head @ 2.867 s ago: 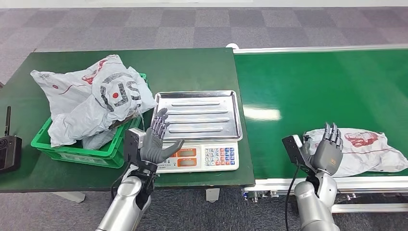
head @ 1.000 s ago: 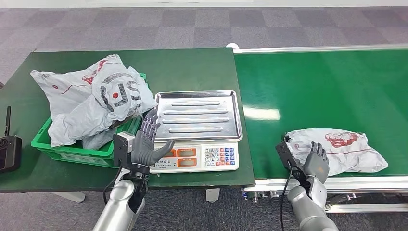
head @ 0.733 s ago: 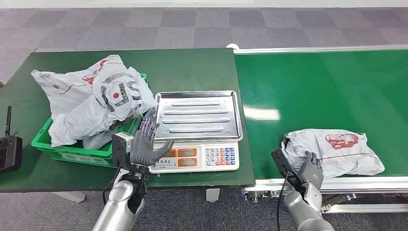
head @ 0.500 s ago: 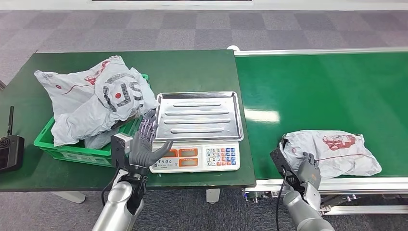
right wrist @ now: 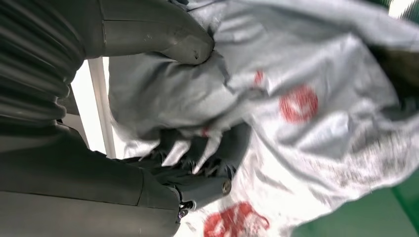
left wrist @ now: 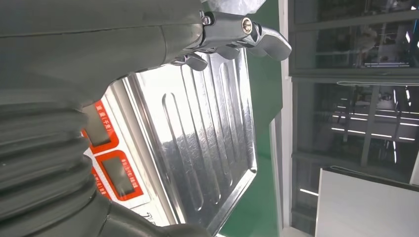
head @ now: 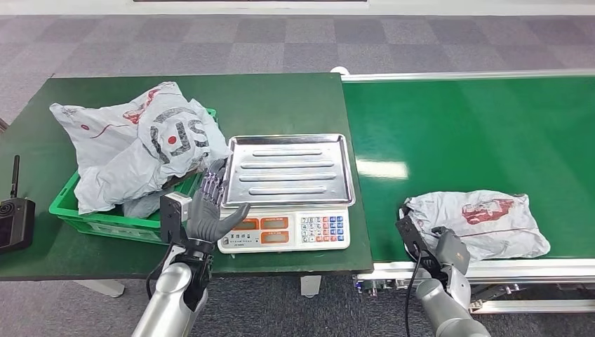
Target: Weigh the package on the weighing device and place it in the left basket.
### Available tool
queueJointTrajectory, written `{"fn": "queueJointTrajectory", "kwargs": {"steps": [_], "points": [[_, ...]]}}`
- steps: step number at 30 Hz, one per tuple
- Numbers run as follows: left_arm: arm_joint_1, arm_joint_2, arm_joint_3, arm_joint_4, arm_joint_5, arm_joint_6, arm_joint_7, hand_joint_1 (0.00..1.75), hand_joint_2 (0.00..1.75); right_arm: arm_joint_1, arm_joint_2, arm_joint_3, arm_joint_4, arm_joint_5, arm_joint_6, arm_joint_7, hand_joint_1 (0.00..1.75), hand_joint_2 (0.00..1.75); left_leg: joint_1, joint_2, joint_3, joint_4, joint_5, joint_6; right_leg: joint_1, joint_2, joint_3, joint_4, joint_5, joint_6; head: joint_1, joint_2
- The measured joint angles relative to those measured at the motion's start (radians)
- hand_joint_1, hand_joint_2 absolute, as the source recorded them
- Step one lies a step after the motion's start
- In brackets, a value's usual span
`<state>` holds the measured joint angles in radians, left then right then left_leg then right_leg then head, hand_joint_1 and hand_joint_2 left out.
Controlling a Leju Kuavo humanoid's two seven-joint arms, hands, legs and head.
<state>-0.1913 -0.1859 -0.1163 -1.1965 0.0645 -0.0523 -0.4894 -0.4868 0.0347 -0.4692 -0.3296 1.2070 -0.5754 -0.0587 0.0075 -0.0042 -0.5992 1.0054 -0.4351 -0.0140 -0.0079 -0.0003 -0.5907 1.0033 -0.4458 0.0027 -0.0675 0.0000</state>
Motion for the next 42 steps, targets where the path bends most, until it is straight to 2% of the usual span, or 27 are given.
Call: {"fn": "queueJointTrajectory", "kwargs": {"steps": [9, 18, 22, 33, 42], "points": [[-0.004, 0.0, 0.003, 0.001, -0.004, 0.0, -0.006, 0.0, 1.75, -0.003, 0.0, 0.0, 0.0, -0.055, -0.066, -0.089, 1.75, 1.75, 0.0, 0.0, -0.002, 0.0, 0.0, 0.0, 0.001, 0.0, -0.002, 0.0, -0.001, -0.001, 0.0, 0.0], [-0.02, 0.0, 0.003, 0.01, -0.008, 0.001, -0.006, 0.0, 1.75, -0.038, 0.012, 0.004, -0.026, -0.189, -0.118, -0.298, 1.75, 1.75, 0.0, 0.0, -0.004, 0.0, 0.0, 0.0, 0.0, 0.0, -0.005, 0.001, 0.0, -0.001, 0.0, 0.0], [-0.027, -0.001, 0.003, 0.02, -0.013, 0.002, -0.007, 0.0, 1.75, -0.061, 0.031, 0.05, -0.096, -0.243, -0.122, -0.359, 1.75, 1.75, 0.0, 0.0, -0.005, 0.0, 0.0, 0.0, 0.0, 0.001, -0.005, 0.001, 0.0, -0.001, 0.0, 0.0], [-0.038, -0.001, 0.003, 0.042, -0.019, 0.002, -0.024, 0.0, 1.75, -0.123, 0.052, 0.33, -0.285, -0.317, -0.09, -0.283, 1.75, 1.75, 0.0, 0.0, -0.005, 0.0, 0.0, -0.001, 0.0, 0.001, -0.006, 0.001, 0.0, -0.001, 0.0, 0.0], [-0.04, 0.0, 0.004, 0.051, -0.024, 0.005, -0.037, 0.0, 1.75, -0.131, 0.11, 0.575, -0.374, -0.337, -0.011, -0.257, 1.75, 1.75, 0.0, 0.001, -0.006, 0.0, 0.001, -0.001, 0.001, 0.002, -0.007, 0.001, 0.0, -0.001, 0.0, 0.0]]}}
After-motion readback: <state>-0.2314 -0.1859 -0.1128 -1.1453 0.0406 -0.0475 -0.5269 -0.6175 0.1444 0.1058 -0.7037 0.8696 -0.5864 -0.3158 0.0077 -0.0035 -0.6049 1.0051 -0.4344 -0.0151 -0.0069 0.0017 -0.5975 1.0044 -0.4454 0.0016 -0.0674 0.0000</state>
